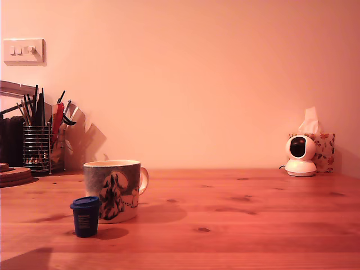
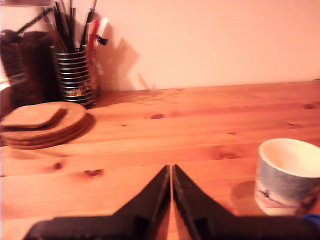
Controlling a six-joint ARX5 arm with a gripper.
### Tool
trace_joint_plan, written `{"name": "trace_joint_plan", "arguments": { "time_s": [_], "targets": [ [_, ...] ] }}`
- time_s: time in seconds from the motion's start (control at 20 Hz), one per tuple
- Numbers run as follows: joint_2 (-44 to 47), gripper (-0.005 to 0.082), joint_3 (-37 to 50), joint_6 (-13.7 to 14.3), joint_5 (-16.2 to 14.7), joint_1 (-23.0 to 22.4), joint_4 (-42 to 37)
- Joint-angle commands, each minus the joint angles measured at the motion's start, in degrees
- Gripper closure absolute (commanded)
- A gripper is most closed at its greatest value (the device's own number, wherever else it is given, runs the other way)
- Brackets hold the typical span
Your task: Pick up the coffee capsules on the table and drop them inside the coffee cup
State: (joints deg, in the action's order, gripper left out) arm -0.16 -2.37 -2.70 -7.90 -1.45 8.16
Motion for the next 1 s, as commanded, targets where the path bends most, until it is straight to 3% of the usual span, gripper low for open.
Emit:
{"name": "trace_joint_plan", "arguments": {
  "time_s": [0.0,0.1,0.3,0.5,0.65,0.95],
  "targets": [
    [-0.5,0.0788,-0.2,-0.7,-0.7,0.1,-1.1],
    [-0.5,0.0788,-0.2,-3.0,-0.7,0.0,-2.3],
    [-0.5,0.0788,-0.2,-3.1,-2.9,0.0,-2.5],
    [-0.5,0.0788,-0.2,-2.8,-5.2,-3.6,-2.3],
    [-0.2,0.0788,-0.2,0.4,-5.3,-7.7,-1.1],
    [8.0,0.0788,-0.2,3.0,-5.4,-15.0,4.2]
  ]
}}
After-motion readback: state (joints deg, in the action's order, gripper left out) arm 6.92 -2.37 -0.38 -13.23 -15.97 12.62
